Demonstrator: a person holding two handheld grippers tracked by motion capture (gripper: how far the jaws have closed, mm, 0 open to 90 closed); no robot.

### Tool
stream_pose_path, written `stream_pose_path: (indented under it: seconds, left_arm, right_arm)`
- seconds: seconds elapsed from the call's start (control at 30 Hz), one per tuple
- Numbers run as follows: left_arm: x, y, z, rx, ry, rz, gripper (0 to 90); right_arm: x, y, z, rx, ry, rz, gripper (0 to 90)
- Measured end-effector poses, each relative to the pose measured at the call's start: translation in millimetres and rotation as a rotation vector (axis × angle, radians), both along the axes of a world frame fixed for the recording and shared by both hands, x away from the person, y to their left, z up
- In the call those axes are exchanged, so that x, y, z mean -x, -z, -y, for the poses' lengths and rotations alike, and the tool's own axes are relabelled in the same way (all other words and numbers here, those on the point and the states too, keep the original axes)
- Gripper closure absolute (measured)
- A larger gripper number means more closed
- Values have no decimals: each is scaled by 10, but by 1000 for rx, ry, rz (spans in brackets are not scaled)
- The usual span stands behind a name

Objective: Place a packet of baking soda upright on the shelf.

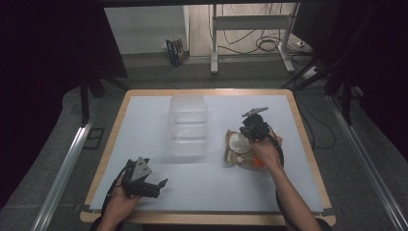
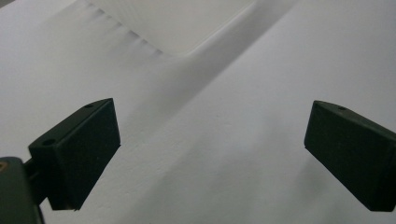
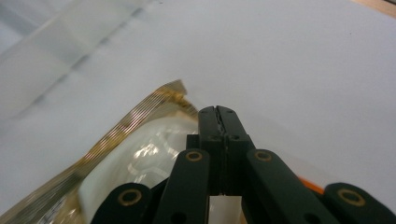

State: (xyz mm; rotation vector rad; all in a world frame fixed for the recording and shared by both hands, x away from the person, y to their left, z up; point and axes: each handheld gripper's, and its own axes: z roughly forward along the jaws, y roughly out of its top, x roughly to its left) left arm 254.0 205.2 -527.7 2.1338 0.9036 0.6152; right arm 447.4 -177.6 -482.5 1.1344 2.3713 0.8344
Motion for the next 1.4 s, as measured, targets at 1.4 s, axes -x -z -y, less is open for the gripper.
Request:
stream_pose_path:
  seconds: [1.4]
  left_arm:
    - [6, -2, 29, -31, 12, 0, 38]
  right_arm:
    - [480, 242, -545, 110, -211, -109, 887]
